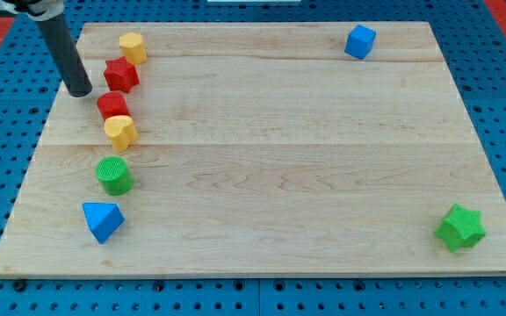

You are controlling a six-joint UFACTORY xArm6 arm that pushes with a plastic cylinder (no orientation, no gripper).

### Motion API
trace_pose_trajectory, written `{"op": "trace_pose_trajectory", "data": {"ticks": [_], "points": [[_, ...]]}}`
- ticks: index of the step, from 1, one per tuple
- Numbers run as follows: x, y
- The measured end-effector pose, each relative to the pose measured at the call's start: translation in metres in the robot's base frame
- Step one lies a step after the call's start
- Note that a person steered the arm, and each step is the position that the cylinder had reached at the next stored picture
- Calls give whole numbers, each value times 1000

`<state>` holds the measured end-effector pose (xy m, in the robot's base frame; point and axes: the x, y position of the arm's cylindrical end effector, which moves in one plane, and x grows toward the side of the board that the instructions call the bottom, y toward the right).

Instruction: Move the red circle towards center

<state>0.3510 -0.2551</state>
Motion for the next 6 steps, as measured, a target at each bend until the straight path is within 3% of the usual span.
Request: {"op": "trace_pose_trajectory", "data": {"ticks": [2, 4, 5, 6], "points": [[27, 29], [38, 152], [43, 156], [37, 110]]}}
